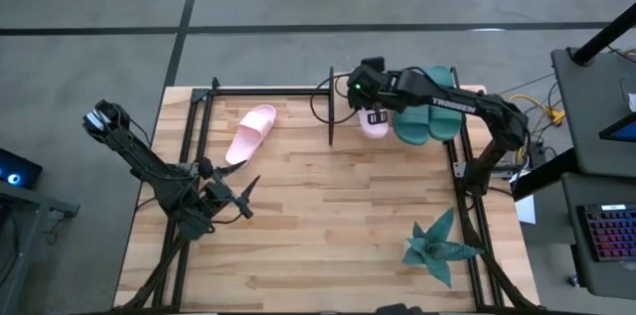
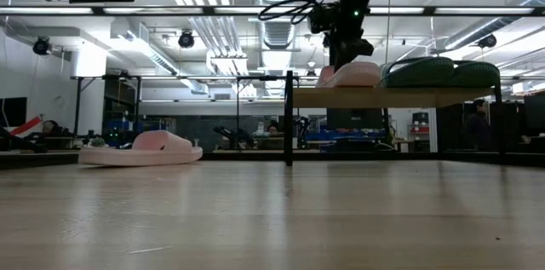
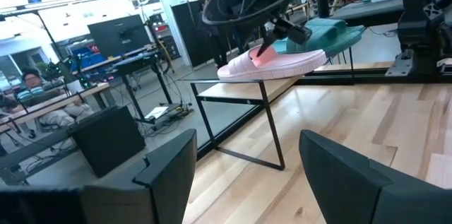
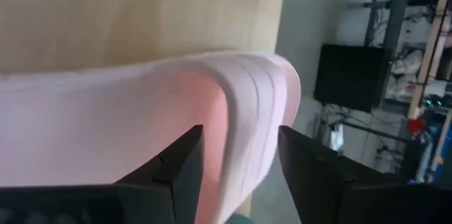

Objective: Pick and place slides into the shelf
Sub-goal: Adjust the slides on the shelf

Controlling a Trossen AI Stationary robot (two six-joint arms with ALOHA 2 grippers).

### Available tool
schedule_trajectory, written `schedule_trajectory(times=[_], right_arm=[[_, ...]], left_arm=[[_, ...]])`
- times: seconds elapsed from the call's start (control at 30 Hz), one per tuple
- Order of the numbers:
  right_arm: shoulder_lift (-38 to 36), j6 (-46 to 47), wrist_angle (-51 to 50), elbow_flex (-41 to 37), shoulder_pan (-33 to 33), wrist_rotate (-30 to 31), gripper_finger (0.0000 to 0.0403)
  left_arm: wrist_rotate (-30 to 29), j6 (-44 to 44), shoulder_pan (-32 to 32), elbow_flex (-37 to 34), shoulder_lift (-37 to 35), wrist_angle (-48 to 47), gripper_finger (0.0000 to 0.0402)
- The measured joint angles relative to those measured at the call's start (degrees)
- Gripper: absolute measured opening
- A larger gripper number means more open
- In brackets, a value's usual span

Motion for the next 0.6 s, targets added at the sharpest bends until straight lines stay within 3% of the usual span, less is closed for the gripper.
schedule_trajectory(times=[0.13,0.33,0.6], right_arm=[[0.71,-0.47,-0.08,0.16,-0.14,3.0,0.0134],[0.16,2.8,-2.22,0.46,-0.05,4.71,0.0022],[-0.18,9.03,-6.16,0.68,0.41,9.87,0.0013]], left_arm=[[0.0,0.0,0.0,0.0,0.0,0.0,0.0235],[0.02,0.02,0.0,0.0,0.02,-0.04,0.0235],[0.02,0.02,0.0,0.0,0.0,-0.04,0.0235]])
